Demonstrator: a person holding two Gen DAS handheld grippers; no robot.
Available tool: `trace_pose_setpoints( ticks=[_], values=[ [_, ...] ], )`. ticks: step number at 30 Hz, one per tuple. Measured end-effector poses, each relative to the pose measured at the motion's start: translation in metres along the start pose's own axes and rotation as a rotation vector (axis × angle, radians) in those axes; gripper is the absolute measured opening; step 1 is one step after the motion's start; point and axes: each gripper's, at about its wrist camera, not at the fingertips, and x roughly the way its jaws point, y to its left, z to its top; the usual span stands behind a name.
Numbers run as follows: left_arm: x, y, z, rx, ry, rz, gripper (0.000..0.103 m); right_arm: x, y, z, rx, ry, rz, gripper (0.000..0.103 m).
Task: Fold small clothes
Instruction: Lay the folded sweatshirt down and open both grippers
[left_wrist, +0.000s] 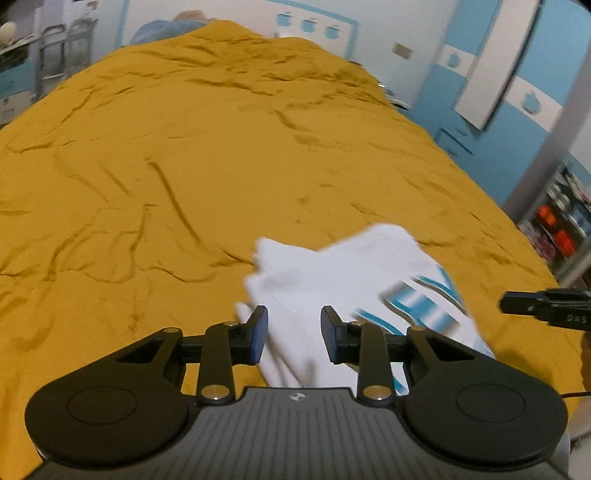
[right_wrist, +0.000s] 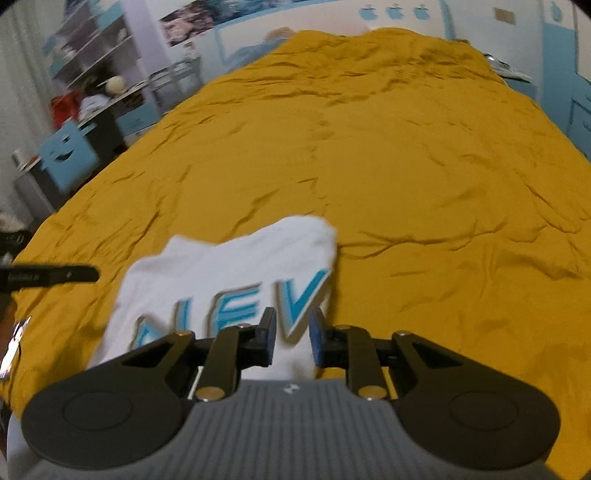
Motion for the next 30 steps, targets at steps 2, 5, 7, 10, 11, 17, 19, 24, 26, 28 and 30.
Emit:
trace_pose_setpoints(
  ticks=[2,5,7,10,11,17,19,24,26,28,30],
  values=[
    [-0.006,-0.014,-0.009,0.022,0.002,-0.017,0.030,-0.013,0.012,-0.014,-0.031,0.004,0.007,0.017],
    [-0.016,-0.031,-0.033,0.045,0.007,-0.037,0.025,-0.026,0.028,-0.035,-0.091,0.000,-0.030,0.018],
    [-0.021,-0.043,-0.047,0.061,0.004,-0.028,0.023,-0.034,0.037,-0.051,-0.122,-0.003,-0.045,0.018],
    [-0.027,-0.054,-0.066,0.095,0.010,-0.021,0.021,-0.041,0.049,-0.072,-0.156,-0.003,-0.054,0.019],
    [-0.029,-0.056,-0.071,0.101,0.009,-0.019,0.021,-0.043,0.051,-0.078,-0.165,-0.002,-0.057,0.020],
    [-0.032,-0.054,-0.097,0.091,0.057,-0.010,0.018,-0.045,0.060,-0.108,-0.204,0.023,-0.087,0.025],
    [-0.030,-0.055,-0.104,0.098,0.070,0.009,0.018,-0.041,0.059,-0.116,-0.206,0.042,-0.093,0.025],
    [-0.014,-0.050,-0.119,0.097,0.110,0.025,0.020,-0.024,0.056,-0.133,-0.212,0.065,-0.116,0.026],
    [-0.005,-0.049,-0.125,0.121,0.114,0.043,0.023,-0.016,0.054,-0.140,-0.202,0.070,-0.117,0.026],
    [0.002,-0.049,-0.130,0.127,0.115,0.053,0.023,-0.009,0.054,-0.148,-0.222,0.069,-0.120,0.027],
    [0.006,-0.048,-0.133,0.130,0.111,0.059,0.023,-0.003,0.052,-0.154,-0.232,0.066,-0.117,0.027]
  ],
)
